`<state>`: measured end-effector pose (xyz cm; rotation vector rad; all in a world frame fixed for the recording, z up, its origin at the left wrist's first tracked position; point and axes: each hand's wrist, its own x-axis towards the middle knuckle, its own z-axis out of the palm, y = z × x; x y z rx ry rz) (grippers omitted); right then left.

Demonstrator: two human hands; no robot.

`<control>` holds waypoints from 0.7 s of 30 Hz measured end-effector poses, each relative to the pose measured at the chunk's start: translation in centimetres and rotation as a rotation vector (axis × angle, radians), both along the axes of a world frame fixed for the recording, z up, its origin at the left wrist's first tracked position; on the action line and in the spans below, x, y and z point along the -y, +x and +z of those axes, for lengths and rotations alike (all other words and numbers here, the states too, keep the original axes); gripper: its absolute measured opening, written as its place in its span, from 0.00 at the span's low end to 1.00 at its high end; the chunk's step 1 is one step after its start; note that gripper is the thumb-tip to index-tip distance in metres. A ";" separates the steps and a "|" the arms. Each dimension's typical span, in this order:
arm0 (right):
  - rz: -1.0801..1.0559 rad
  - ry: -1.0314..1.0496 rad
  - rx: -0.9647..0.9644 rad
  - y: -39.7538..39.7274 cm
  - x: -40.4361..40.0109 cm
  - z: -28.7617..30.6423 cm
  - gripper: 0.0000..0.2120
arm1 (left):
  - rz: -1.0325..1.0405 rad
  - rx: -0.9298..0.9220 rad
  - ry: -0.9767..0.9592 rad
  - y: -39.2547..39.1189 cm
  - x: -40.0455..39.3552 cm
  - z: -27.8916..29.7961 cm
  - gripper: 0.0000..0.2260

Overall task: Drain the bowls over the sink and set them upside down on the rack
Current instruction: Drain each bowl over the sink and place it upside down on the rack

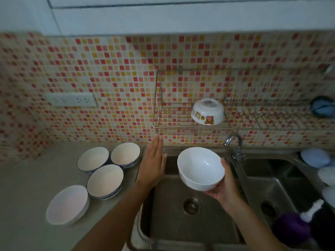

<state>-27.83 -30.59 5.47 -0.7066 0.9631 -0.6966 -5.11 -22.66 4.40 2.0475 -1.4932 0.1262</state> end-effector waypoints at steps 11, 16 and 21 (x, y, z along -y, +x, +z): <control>0.036 -0.130 0.237 5.4 4.8 11.0 0.19 | 0.020 0.218 0.149 4.2 5.3 4.5 0.27; 0.005 -0.367 0.117 8.9 7.6 13.1 0.19 | 0.015 0.212 0.148 4.2 5.3 4.5 0.26; 0.084 -0.886 -0.359 13.0 10.5 12.2 0.32 | 0.003 0.200 0.161 4.1 5.0 4.7 0.27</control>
